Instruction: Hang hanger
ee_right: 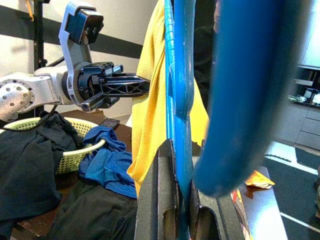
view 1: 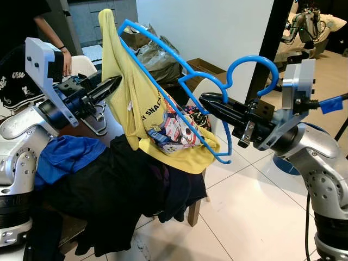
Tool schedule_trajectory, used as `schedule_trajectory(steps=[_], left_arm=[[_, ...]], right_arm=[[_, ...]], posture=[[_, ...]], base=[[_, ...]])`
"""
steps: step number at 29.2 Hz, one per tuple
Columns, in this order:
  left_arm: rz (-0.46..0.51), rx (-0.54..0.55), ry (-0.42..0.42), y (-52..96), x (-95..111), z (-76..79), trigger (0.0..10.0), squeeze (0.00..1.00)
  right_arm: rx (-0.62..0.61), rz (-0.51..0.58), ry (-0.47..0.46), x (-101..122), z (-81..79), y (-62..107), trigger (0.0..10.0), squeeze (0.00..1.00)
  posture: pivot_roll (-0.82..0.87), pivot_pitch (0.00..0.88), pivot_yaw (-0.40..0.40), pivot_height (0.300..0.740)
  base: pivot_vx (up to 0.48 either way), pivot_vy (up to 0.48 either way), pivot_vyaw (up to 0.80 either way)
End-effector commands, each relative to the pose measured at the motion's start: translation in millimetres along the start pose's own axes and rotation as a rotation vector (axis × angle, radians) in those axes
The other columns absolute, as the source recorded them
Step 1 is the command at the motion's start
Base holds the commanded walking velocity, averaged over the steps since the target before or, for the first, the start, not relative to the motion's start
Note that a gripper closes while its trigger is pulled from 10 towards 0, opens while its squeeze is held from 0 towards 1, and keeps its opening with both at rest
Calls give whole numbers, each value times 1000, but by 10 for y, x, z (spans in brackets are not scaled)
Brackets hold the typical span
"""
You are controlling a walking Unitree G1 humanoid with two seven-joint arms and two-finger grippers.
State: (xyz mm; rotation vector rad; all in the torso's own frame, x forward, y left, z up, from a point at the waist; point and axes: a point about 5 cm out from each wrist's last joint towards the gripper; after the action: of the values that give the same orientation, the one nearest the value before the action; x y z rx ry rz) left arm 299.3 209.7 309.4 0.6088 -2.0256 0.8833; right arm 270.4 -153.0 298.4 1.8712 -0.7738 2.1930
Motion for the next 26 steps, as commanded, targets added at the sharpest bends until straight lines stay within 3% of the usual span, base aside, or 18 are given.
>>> schedule_trajectory(steps=[1,9,10,12,13,16,21,26], left_arm=[[6,-15,-44,42,129,-78,0,0],[2,-40,-84,110,247,-161,0,0],[-23,-102,-151,189,430,-271,0,0],[-32,-123,-175,210,498,-307,0,0],[-57,-169,-231,227,614,-370,0,0],[-64,-179,-241,230,634,-381,0,0],[-164,-294,-421,204,934,-583,0,0],[-190,-321,-457,198,967,-606,0,0]], right_arm=[[-4,19,18,51,-4,15,10000,0],[-33,-1,28,35,40,56,10000,0],[-68,-40,53,10,96,99,10000,0],[-78,-58,63,-6,112,112,10000,0],[-83,-97,76,-51,122,120,10000,0],[-84,-104,78,-59,122,119,10000,0],[-91,-178,100,-171,128,166,10000,0],[-88,-182,99,-173,119,170,10000,0]], posture=[[-16,0,68,740],[-16,0,68,740],[12,0,73,740],[12,0,73,740],[24,0,75,740],[24,0,75,740],[45,0,88,740],[46,0,91,740]], base=[[0,0,0],[0,0,0],[0,0,0],[0,0,0],[0,0,0],[0,0,0],[0,0,0],[0,0,0]])
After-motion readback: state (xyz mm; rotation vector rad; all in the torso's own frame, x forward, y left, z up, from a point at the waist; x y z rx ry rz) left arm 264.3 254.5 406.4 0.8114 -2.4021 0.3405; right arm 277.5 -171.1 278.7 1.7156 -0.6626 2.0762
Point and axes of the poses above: a point about 5 cm out from each wrist's last joint towards the gripper, its own y axis pointing back from the gripper into the wrist, its own x axis along the axis of the wrist's last joint, z = x × y, and after that the axes turned 11 degrees about -y, right-handed
